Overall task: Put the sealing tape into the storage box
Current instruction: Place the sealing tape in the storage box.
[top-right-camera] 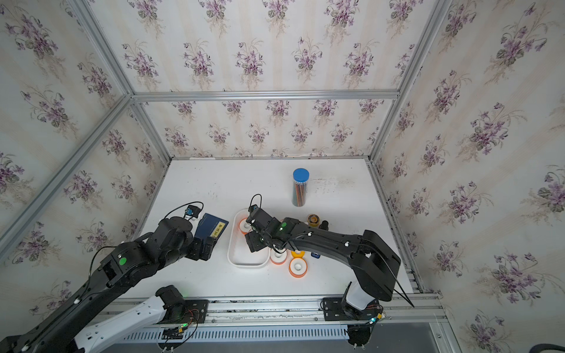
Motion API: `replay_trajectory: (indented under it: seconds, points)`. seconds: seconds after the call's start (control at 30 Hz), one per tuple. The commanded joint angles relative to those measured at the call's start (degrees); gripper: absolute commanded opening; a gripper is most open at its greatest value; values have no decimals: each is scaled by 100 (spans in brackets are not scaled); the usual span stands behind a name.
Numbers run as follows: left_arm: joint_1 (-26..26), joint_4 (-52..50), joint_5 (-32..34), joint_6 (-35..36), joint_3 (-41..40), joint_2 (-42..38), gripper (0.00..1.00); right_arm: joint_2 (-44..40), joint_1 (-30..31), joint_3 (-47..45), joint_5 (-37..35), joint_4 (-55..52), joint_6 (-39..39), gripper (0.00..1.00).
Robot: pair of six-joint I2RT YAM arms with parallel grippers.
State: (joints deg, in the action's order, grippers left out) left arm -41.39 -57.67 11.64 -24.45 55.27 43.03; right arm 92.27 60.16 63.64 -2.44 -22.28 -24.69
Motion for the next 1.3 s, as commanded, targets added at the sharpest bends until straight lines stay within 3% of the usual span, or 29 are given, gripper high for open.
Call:
replay_trajectory:
  seconds: [0.0,0.73,1.27]
  points:
    - [-1,72,108,-10,3,-31,100,220,103,87,162,264,-106,67]
    - [-9,50,152,-40,4,-75,100,1595,202,725,384,459,-108,66]
    - [-14,36,139,-34,-10,-42,100,2104,276,1269,-81,197,-21,76]
